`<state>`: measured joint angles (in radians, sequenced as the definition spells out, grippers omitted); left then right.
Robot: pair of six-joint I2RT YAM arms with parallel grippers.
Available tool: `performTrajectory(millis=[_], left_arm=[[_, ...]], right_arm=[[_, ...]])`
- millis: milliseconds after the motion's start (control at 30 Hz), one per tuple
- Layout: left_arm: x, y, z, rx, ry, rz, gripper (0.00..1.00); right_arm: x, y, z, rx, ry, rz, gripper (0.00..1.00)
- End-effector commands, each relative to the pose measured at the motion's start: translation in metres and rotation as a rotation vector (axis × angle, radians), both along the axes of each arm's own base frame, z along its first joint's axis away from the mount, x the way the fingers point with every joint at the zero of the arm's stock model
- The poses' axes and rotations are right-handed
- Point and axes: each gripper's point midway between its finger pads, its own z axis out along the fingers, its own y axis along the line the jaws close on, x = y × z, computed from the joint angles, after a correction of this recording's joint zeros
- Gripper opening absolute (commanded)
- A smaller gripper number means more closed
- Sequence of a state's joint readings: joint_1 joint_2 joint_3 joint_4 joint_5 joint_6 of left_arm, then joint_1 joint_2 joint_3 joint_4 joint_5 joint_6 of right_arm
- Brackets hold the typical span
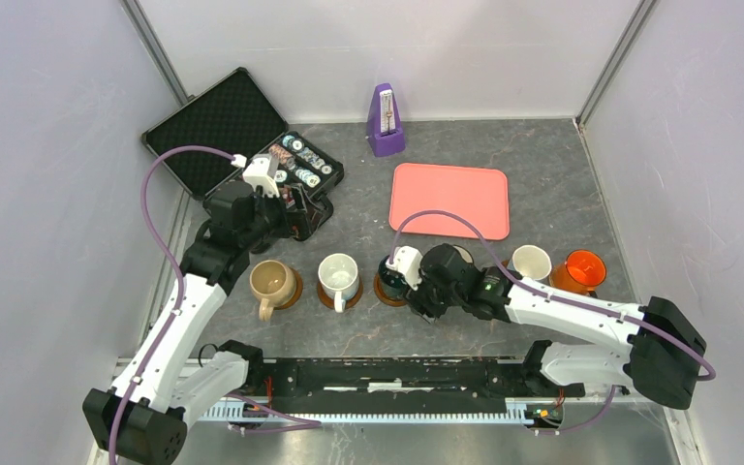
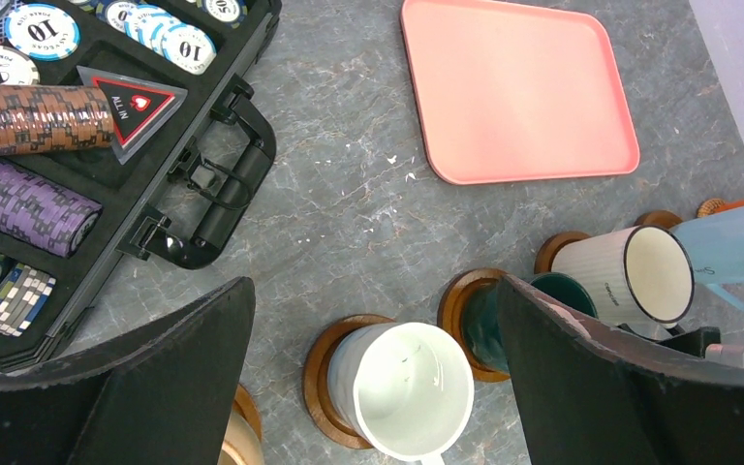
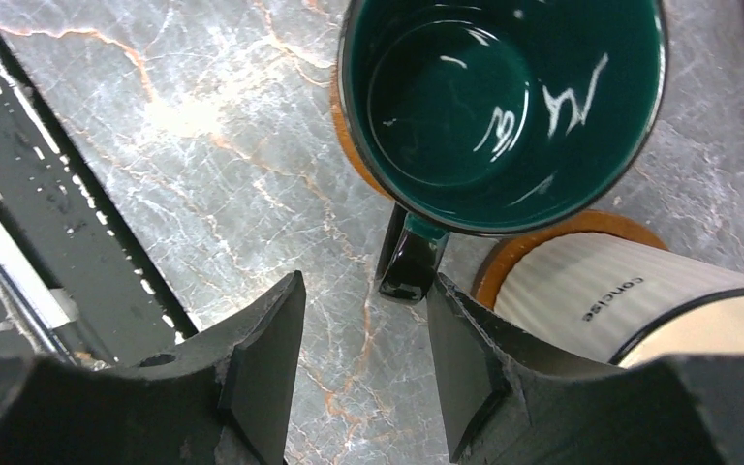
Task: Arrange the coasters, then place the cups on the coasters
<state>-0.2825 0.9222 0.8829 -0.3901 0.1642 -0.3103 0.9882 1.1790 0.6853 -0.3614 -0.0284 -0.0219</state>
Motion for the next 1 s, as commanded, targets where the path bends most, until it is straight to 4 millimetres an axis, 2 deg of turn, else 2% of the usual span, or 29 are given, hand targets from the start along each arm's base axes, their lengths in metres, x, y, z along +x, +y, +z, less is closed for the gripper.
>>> performTrajectory(millis=[0,400,533,633,733,867,967], left_arm=[[0.003,-0.002,0.017,-0.059,-0.048,0.017,1.0],[0.0,-0.001,0.015,-0.06,-0.049,0.016,1.0],[-0.002,-0.001,0.013,-0.059,-0.045,0.011,1.0],[-0.003,-0.001,0.012,-0.053,-0.048,0.003,1.0],[-0.004,-0.003,0.013,-0.047,-0.053,-0.014,1.0],[-0.005,-0.004,0.011,-0.045,-0.05,-0.027,1.0],[-0.005,-0.005,0.008,-0.05,-0.044,-0.028,1.0]], right_arm=[[-0.006,0.021,0.021,0.086,0.002,0.083,0.55],[-0.009,0.052,0.03,0.185,0.032,0.149,0.54],[-0.01,0.054,0.03,0.192,0.044,0.146,0.55],[-0.013,0.053,0.035,0.188,0.046,0.171,0.6],[-0.014,0.046,0.042,0.165,0.027,0.187,0.61],[-0.006,0.025,0.046,0.079,-0.029,0.156,0.6],[0.0,0.013,0.039,0.022,-0.063,0.128,0.54]])
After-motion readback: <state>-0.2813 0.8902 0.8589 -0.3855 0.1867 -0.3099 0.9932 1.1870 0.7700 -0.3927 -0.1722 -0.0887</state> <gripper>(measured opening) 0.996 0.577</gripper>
